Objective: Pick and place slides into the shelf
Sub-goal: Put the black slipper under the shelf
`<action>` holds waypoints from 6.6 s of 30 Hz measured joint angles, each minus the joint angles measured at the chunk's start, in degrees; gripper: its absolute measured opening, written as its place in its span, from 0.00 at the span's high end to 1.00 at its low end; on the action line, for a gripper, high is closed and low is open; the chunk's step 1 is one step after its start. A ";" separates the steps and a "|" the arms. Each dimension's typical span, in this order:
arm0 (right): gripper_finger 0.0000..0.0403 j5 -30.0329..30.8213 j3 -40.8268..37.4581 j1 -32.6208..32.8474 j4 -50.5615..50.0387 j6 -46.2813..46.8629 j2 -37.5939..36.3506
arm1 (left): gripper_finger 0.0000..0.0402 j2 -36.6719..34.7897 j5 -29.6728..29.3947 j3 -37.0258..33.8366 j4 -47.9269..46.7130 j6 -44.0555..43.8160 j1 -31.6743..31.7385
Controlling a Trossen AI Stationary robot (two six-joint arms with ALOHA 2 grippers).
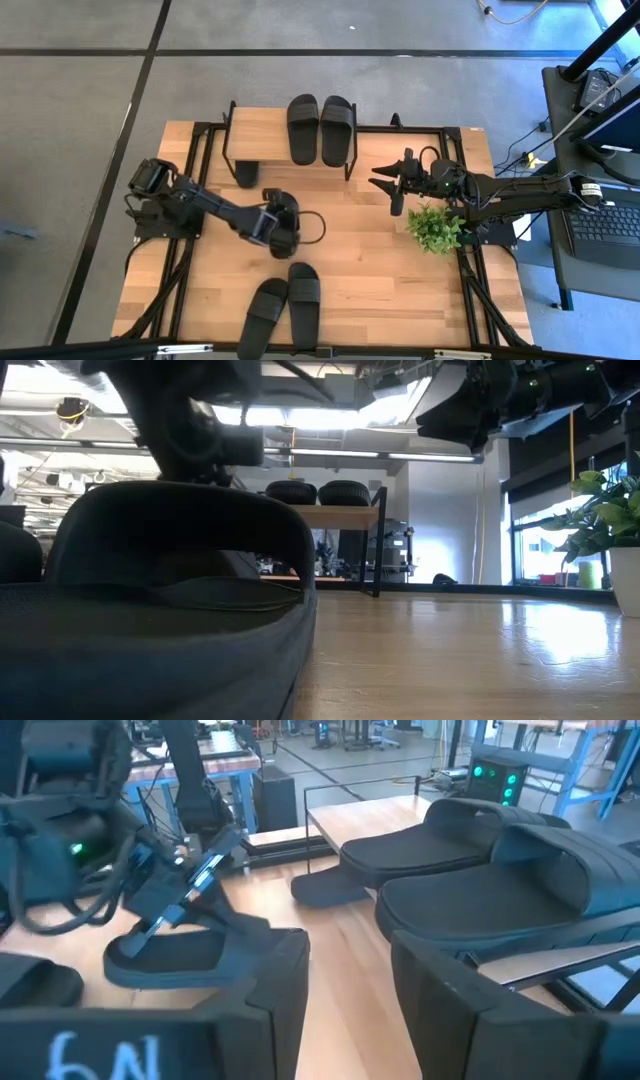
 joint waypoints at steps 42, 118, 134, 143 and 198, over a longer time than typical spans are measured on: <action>0.64 0.03 0.07 -10.32 2.63 -9.37 0.02 | 0.99 -0.53 -2.73 -12.77 22.30 32.35 17.80; 0.64 0.01 0.06 -11.74 2.33 -8.32 0.00 | 0.88 -1.18 -7.06 -12.98 17.47 46.92 21.30; 0.64 0.01 0.05 -11.74 2.31 -8.32 0.00 | 0.72 -1.22 -4.66 -12.90 17.37 45.13 21.31; 0.64 -0.02 0.04 -11.74 2.19 -8.34 0.00 | 0.59 -4.22 -3.40 -12.90 16.94 43.89 21.23; 0.64 -0.02 0.04 -11.74 2.00 -6.64 0.00 | 0.58 -10.54 38.07 -12.87 12.73 -8.29 9.90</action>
